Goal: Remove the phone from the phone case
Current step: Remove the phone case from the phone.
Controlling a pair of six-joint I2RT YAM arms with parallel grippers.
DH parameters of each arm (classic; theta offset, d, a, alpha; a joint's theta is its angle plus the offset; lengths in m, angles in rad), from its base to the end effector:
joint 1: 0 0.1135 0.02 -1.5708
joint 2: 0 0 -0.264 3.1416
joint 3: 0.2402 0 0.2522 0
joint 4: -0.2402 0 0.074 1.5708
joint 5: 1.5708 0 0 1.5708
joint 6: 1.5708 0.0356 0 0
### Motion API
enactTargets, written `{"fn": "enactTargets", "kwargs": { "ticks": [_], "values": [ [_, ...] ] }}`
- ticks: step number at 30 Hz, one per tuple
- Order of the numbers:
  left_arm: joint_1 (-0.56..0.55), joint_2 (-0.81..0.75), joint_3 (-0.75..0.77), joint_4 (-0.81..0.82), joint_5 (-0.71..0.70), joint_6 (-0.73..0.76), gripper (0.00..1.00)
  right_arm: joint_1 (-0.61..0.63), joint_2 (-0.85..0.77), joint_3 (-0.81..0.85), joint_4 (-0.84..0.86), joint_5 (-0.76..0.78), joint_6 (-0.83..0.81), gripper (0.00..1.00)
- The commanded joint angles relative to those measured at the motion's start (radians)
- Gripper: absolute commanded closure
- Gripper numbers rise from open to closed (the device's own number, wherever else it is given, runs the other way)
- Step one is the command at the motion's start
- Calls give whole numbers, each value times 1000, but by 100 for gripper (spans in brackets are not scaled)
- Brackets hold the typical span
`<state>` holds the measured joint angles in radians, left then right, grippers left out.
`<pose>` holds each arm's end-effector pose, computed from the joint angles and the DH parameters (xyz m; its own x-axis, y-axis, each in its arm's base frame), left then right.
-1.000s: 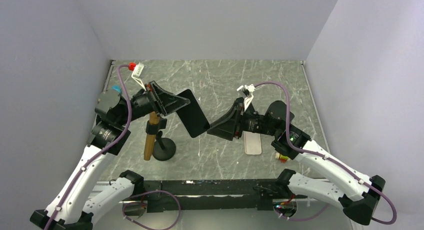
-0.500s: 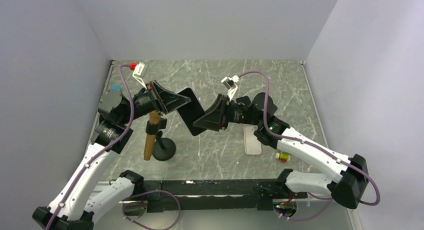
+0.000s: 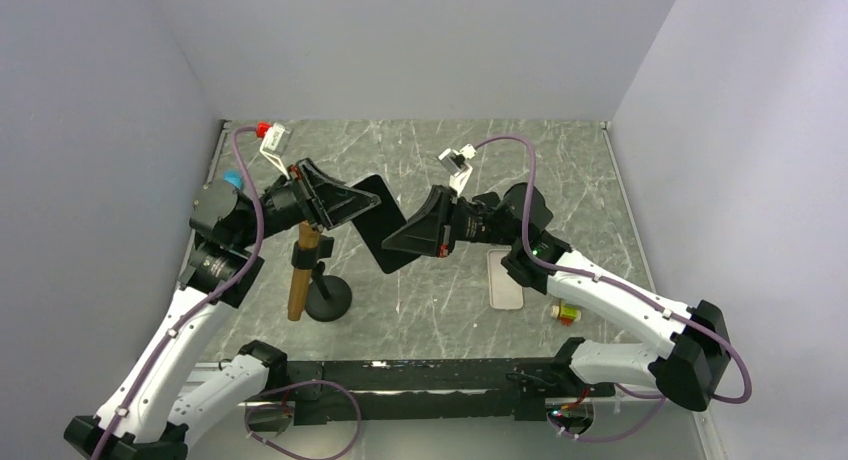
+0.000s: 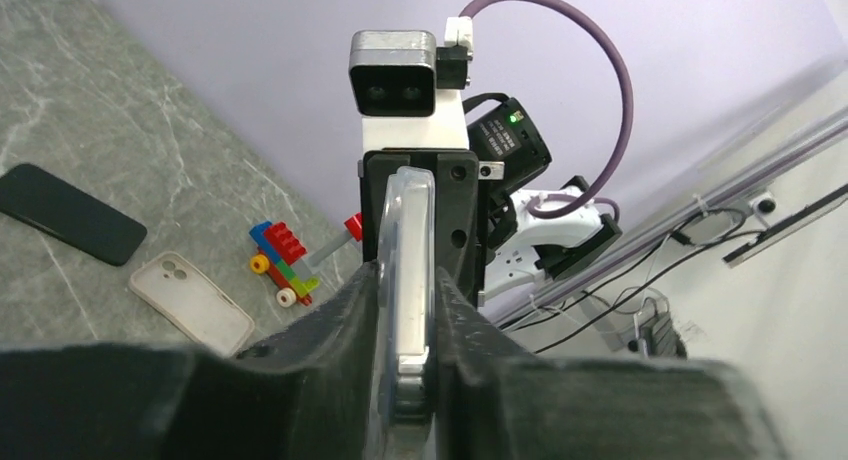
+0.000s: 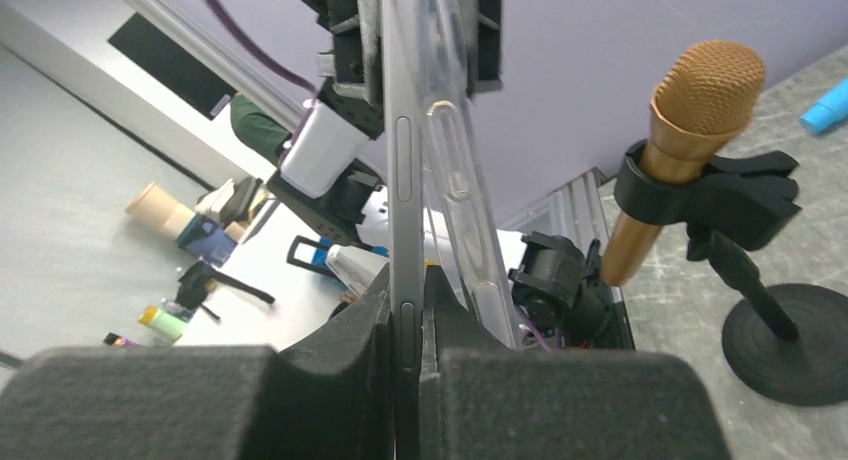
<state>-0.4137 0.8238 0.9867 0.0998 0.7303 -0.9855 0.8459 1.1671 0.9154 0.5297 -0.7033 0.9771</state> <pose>0.1458 -0.0900 0.4322 -0.6099 -0.4104 -0.6779 0.6895 0.1468 -0.7092 0.1590 0.2142 0.3811 -0.7132 0.1482 -0.6851 -0.7009 -0.1478 0.6978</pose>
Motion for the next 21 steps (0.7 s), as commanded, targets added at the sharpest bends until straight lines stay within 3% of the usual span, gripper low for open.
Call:
{"fn": "enactTargets", "kwargs": {
  "ticks": [1, 3, 12, 17, 21],
  "values": [
    [-13, 19, 15, 86, 133, -18, 60, -5, -14, 27, 164, 36, 76, 100],
    [-12, 9, 11, 104, 142, -2, 43, -12, -25, 18, 176, 35, 96, 100],
    [-11, -36, -20, 123, 158, 38, 3, -56, -43, -20, 285, 25, 195, 100],
    [-11, -57, -30, 76, 144, 99, 1, -81, -33, -47, 403, 2, 284, 100],
    [-11, -75, -67, 148, 150, 95, 2, -84, -14, -62, 490, -10, 351, 100]
  ]
}}
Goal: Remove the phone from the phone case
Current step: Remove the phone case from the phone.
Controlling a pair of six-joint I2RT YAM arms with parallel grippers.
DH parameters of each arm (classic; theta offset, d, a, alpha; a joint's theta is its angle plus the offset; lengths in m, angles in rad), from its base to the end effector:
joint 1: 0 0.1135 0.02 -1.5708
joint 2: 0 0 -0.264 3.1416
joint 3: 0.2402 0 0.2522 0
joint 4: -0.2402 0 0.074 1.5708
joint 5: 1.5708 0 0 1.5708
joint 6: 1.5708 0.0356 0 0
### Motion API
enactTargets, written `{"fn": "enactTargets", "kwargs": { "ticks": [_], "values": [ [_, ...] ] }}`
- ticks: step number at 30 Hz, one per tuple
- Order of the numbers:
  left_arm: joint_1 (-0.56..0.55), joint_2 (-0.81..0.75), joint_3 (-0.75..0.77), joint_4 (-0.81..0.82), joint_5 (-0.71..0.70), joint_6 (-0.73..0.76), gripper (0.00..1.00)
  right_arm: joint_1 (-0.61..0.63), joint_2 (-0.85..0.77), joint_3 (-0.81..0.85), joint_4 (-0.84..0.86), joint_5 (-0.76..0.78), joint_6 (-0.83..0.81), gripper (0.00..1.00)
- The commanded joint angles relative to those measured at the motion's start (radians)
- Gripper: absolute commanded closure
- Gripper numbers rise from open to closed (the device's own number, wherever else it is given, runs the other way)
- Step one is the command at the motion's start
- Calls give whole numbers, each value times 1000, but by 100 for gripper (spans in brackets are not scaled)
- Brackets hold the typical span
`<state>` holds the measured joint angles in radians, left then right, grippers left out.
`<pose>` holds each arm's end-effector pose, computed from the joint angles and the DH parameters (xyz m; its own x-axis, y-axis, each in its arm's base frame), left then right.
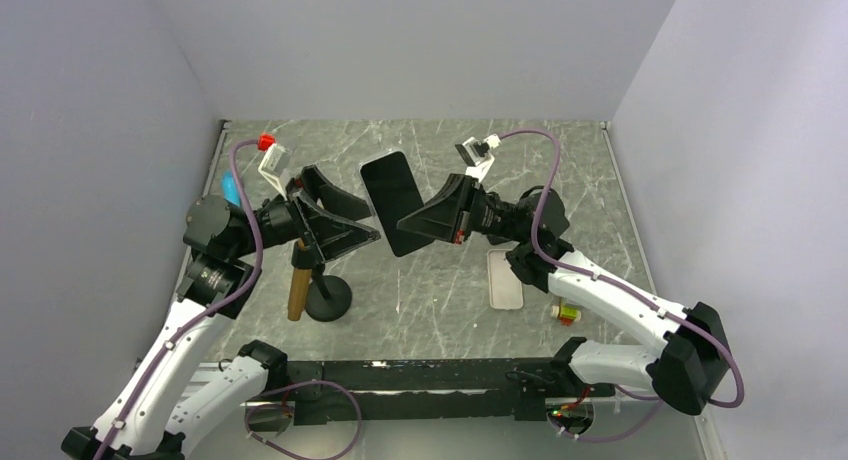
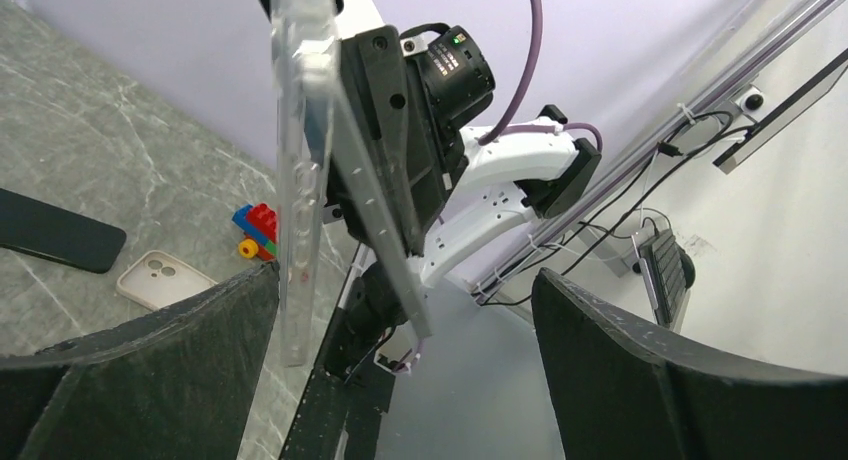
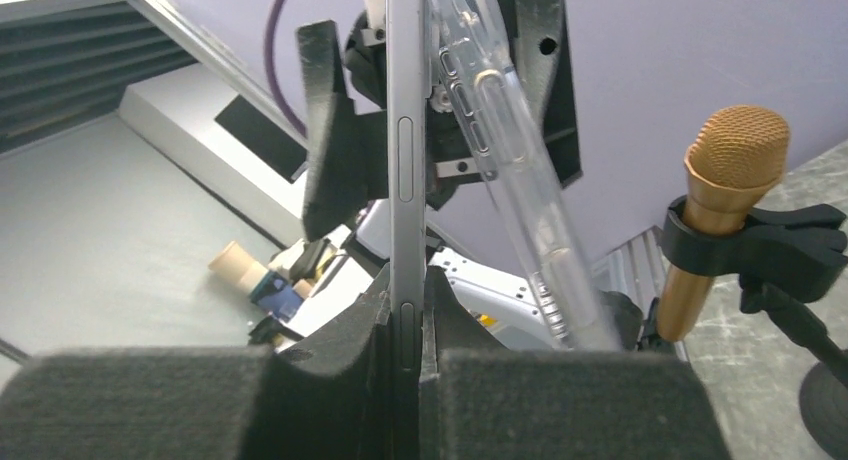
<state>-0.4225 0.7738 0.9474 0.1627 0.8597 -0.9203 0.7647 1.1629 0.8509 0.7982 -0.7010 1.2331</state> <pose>0.1293 -0.0877 0.4315 -0.5498 -0.3223 -0.7706 0.7966 0.0752 -0.5998 0.1691 0.1940 0.3850 -0.7757 0.2550 -0.5773 -0.6297 -0.2533 0.7343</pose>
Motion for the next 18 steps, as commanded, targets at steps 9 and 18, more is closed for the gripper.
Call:
{"fn": "enactTargets", "kwargs": {
  "ticks": [9, 18],
  "values": [
    [-2, 4, -30, 100, 31, 53, 31, -2, 18, -9, 357, -38, 189, 100],
    [-2, 16, 2, -9, -53, 106, 67, 3, 38, 4, 408, -41, 222, 100]
  ]
}}
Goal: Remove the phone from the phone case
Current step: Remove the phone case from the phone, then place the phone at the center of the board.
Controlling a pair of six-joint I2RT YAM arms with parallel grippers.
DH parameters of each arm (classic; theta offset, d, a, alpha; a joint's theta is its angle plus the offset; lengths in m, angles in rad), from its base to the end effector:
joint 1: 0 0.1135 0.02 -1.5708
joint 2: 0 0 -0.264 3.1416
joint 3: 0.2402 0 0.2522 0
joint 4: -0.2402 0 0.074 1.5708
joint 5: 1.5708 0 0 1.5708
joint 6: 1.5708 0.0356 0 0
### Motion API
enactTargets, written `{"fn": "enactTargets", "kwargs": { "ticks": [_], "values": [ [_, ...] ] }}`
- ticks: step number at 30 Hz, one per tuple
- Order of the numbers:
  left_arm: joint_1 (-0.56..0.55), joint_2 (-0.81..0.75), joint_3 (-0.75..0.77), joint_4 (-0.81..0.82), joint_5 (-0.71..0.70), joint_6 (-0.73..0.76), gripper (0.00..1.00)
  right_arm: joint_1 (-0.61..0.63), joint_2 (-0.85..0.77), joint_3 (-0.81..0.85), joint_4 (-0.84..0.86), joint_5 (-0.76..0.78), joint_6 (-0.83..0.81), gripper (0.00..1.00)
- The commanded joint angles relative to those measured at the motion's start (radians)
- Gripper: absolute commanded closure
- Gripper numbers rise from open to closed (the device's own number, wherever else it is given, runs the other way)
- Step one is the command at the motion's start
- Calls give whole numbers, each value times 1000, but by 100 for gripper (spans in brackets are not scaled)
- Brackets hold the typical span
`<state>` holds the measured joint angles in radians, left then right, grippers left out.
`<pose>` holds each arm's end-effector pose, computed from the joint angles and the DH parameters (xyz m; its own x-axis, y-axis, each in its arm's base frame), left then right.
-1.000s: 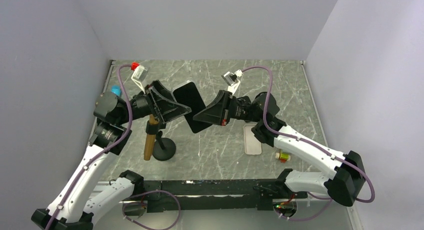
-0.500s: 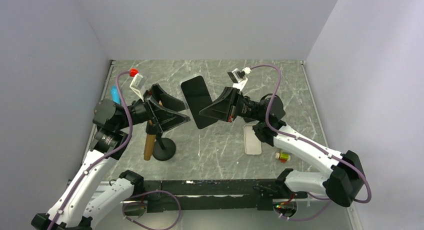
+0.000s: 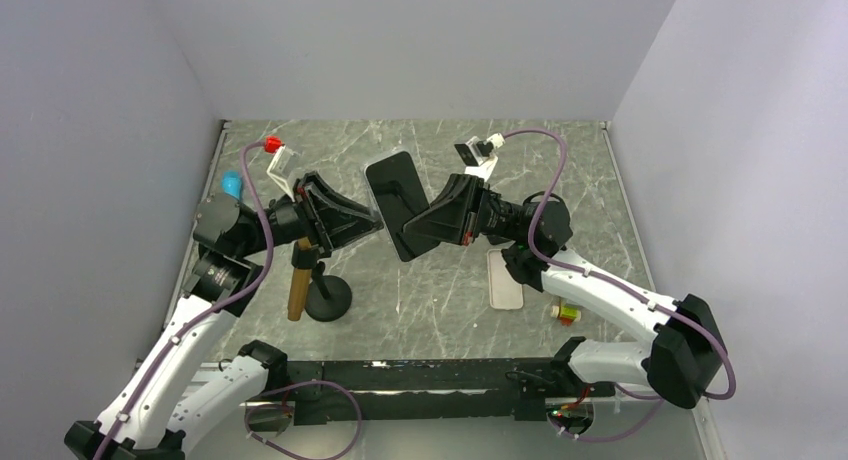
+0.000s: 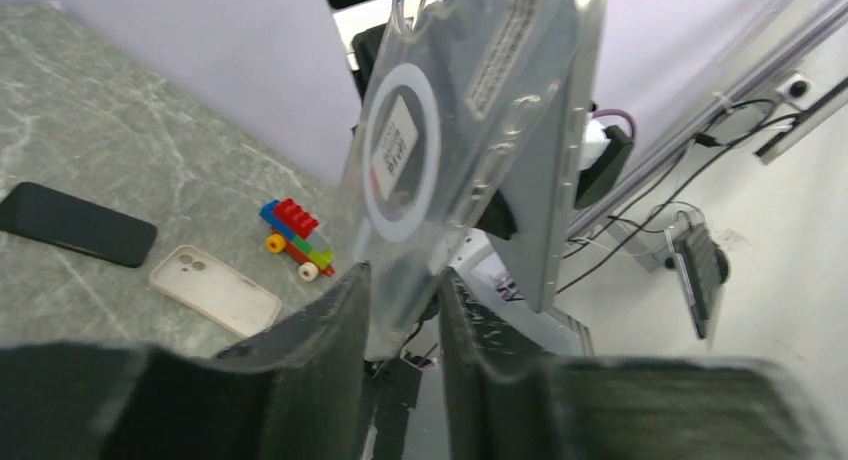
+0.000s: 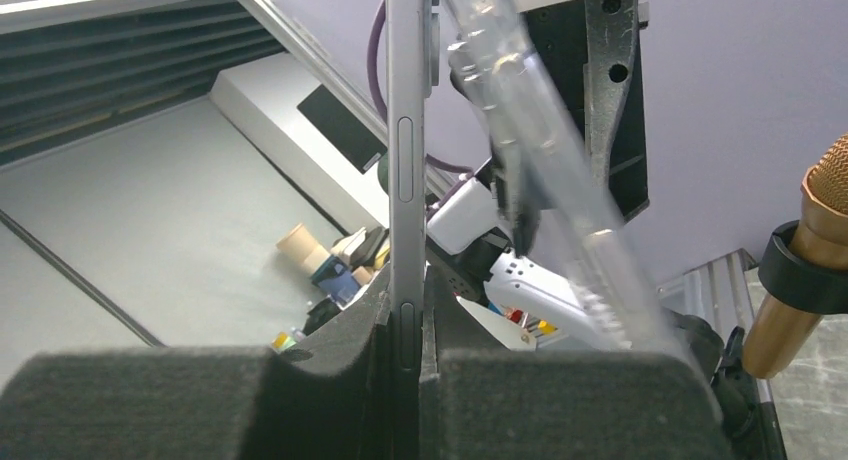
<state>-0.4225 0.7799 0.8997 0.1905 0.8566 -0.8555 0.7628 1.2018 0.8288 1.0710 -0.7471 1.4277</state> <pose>0.1358 -0.0906 0.4177 -0.5155 -0.3104 -0.7987 0.8168 0.1038 -0.5675 0.1651 0.1912 0.3907 -0.8080 0.2323 -0.5415 -0.5858 -0.4152 0.6960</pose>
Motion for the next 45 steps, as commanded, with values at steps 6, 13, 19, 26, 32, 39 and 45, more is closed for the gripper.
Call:
{"fn": "enactTargets", "kwargs": {
  "ticks": [6, 13, 19, 26, 32, 39, 45],
  "values": [
    [-4, 43, 116, -135, -153, 74, 96, 27, 17, 36, 120, 9, 10, 100],
    [-14, 82, 98, -144, -227, 67, 100, 28, -65, 61, -180, 49, -170, 100],
    [-75, 101, 214, -508, -568, 305, 100, 26, -264, 190, -978, 370, -619, 100],
    [-96, 60, 260, -595, -658, 370, 100, 12, -332, 167, -1403, 800, -787, 100],
    [-96, 28, 293, -623, -609, 324, 100, 7, -187, 169, -1447, 941, -836, 100],
    [-105, 22, 302, -607, -452, 236, 100, -124, 94, 104, -1254, 796, -806, 100],
    [-367, 25, 235, -642, -685, 207, 100, -211, 262, 85, -1116, 632, -813, 100]
  ]
}}
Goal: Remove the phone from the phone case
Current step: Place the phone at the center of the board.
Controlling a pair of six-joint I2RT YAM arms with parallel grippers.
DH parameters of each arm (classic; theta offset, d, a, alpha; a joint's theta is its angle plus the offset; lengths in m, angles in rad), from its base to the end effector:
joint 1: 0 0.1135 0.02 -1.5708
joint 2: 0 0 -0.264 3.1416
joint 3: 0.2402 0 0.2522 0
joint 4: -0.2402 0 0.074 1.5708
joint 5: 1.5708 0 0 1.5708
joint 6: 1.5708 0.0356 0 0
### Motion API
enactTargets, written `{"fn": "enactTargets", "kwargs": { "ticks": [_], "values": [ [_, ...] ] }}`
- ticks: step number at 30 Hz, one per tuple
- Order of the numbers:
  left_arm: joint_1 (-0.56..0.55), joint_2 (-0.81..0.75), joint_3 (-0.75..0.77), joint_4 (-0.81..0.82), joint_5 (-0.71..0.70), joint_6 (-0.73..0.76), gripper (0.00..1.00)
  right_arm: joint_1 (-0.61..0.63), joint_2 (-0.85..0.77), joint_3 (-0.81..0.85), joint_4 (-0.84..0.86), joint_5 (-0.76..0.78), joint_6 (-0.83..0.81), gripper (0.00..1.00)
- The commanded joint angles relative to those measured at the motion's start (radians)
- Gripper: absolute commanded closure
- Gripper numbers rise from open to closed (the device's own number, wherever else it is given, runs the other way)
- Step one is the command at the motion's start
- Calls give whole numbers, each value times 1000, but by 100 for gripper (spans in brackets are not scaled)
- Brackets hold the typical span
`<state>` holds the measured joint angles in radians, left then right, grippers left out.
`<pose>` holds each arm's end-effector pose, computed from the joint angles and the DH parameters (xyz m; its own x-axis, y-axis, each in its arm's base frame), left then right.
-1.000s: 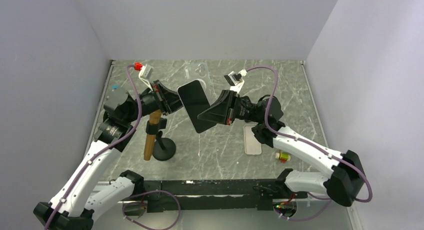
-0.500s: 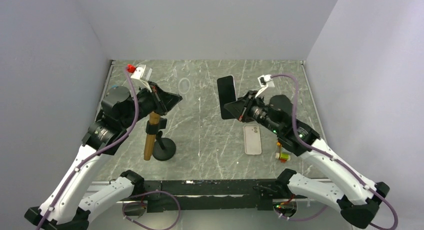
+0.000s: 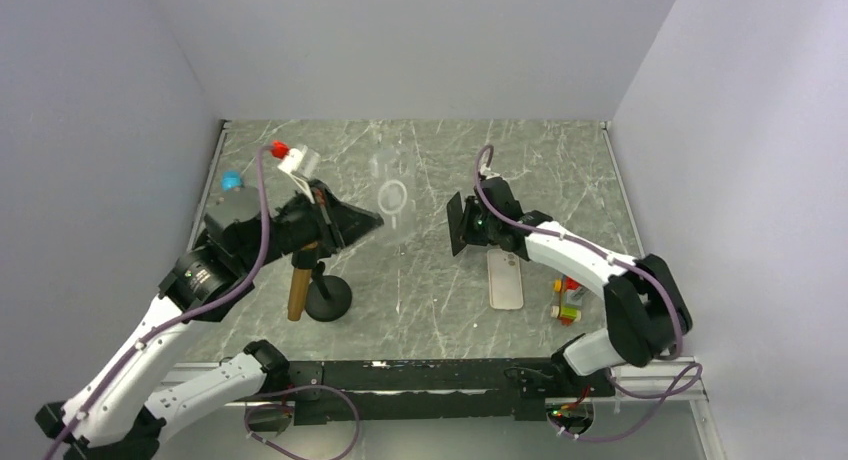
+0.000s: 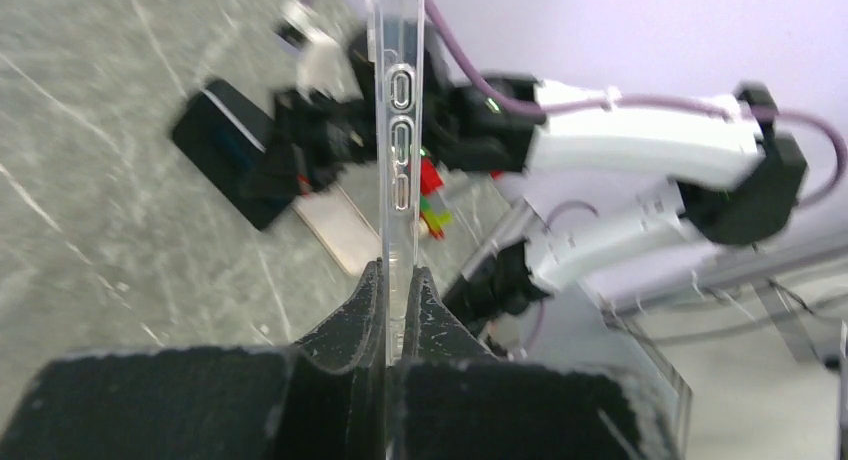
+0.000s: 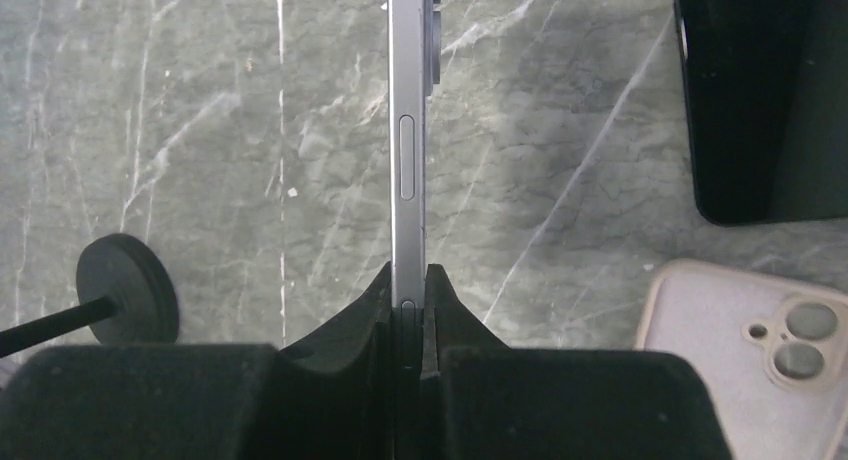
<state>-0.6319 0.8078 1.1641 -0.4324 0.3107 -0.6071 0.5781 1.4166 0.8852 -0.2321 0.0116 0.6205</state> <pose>0.1177 -0.0996 0.4378 -0.5115 -0.2987 -0.8057 0.6289 0.5087 -0.5879 0.2517 0.1637 0.2262 -0.7848 0.1822 -0.5924 -0.1021 0.9048 0.4135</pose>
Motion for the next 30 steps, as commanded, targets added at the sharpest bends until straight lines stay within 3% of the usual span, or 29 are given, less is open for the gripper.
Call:
{"fn": "enactTargets", "kwargs": {
  "ticks": [1, 5, 13, 17, 22, 30],
  "values": [
    [-189, -4, -38, -28, -188, -53, 100, -39, 69, 34, 182, -135, -5, 100],
    [-275, -22, -71, -32, -325, -91, 100, -89, 124, 9, 225, -200, 4, 100],
    [-418, 57, -90, -34, -452, -189, 100, -124, 220, 35, 220, -215, -17, 90],
    [-523, 84, -97, -56, -603, -251, 100, -127, 256, 45, 209, -193, -13, 83],
    [-636, 120, -123, -55, -747, -357, 100, -128, 281, 68, 164, -152, -25, 62],
    [-650, 202, -150, -13, -722, -424, 100, -127, 154, 115, 32, -81, -78, 29]
  ]
}}
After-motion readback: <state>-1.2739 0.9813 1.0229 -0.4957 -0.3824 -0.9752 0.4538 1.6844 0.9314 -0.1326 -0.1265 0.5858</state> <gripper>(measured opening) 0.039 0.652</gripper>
